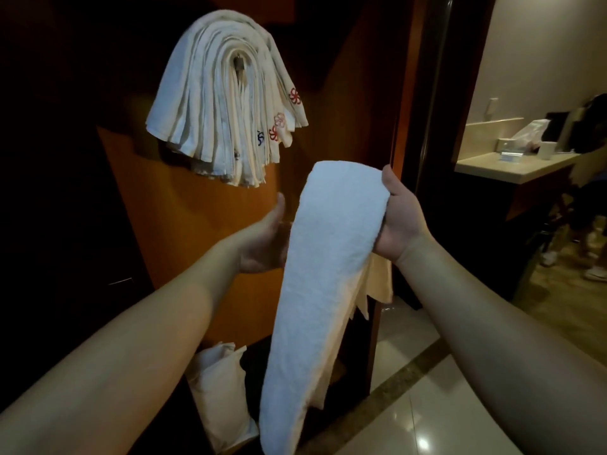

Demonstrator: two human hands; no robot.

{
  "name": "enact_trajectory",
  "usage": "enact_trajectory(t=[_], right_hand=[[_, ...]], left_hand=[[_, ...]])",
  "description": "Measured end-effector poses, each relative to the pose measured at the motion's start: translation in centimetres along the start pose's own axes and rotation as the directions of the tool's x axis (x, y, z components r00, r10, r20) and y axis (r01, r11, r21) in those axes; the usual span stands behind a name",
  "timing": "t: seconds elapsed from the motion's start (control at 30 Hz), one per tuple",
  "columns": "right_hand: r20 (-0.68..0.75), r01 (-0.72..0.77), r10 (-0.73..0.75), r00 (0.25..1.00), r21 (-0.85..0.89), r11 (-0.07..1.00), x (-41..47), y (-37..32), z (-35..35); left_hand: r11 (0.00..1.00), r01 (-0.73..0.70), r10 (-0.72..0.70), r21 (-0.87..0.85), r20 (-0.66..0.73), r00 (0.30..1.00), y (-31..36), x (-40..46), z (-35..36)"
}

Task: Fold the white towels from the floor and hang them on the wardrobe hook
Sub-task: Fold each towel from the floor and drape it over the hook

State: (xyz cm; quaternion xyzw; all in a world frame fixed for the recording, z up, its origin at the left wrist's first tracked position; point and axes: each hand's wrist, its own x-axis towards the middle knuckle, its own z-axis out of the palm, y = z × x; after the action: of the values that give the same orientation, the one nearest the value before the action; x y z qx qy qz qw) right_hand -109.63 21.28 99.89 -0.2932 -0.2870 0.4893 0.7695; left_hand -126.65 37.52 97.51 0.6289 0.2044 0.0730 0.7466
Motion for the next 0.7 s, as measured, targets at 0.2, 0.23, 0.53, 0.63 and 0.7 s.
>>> enact_trajectory(t=[0.2,0.23,0.53,0.63,0.7], right_hand=[[0.029,0.025,-0.026,0.999,0.010,1.000,0.9,0.1,0.1],[0.044,0.005,-0.005,0.999,-0.013,1.000,0.8,0.5,-0.1],[0.006,-0.007,0.009,1.000,-0.217,0.976,1.4,0.8,3.1],[-0.061,-0.036,0.022,0.998,-0.246,0.969,2.0,0.2,4.9],[-0.084,-0.015,-0.004,0.996,-0.224,0.974,2.3,-0.2,6.1]], left_hand=[[0.966,-0.229,0.231,0.120,-0.003,0.973,-0.5,-0.3,1.0],[0.959,-0.256,0.258,0.117,0.004,0.966,-0.3,-0.3,1.0],[0.945,-0.307,0.321,0.112,-0.132,0.938,0.1,-1.4,0.9],[0.919,-0.252,0.362,0.302,-0.399,0.843,0.2,-2.1,2.2],[0.865,-0.282,0.489,0.414,-0.576,0.654,-0.2,-2.8,3.4]])
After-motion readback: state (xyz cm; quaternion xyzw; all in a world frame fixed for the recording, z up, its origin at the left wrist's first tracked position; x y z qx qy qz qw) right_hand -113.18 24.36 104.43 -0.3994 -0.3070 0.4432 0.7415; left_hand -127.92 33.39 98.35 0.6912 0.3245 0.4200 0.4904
